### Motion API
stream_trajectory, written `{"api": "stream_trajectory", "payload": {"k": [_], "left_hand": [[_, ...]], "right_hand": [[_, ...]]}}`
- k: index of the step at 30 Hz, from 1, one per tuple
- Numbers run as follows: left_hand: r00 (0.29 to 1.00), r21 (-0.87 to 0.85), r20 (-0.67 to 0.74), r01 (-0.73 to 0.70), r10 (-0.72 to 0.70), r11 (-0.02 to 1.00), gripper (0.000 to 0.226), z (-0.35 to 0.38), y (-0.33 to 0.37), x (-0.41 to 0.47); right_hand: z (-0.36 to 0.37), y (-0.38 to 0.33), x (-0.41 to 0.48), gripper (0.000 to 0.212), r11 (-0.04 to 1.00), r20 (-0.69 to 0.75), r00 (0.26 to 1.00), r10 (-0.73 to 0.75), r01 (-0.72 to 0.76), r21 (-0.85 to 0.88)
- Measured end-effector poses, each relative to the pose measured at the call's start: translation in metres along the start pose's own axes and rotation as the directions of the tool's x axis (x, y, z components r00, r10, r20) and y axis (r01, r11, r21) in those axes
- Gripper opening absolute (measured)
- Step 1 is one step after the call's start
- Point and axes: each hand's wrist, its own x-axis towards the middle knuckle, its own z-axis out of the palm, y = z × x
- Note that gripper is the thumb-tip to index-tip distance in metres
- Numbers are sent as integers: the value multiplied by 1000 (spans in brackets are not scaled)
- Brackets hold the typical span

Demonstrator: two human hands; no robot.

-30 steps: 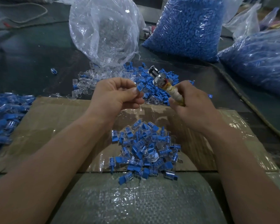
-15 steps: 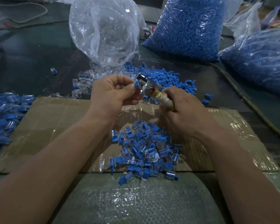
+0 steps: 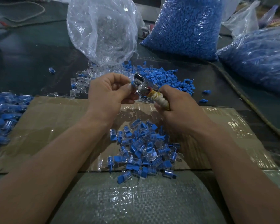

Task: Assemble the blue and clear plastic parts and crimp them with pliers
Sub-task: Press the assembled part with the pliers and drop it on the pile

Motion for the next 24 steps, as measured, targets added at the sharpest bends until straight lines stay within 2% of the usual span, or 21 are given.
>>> {"api": "stream_trajectory", "payload": {"k": [15,21,24], "left_hand": [[1000,39,-19,13,-13,999,13,0,-1,0],[996,-54,-37,81,-83,995,10,-10,1,8],[994,-93,61,96,-90,991,8,-15,7,5]], "right_hand": [[6,-1,-1,18,1000,-47,999,7,-9,-27],[-1,13,0,16,997,-71,996,56,-60,-54],[-7,19,-1,21,993,-52,994,100,-103,-62]]}}
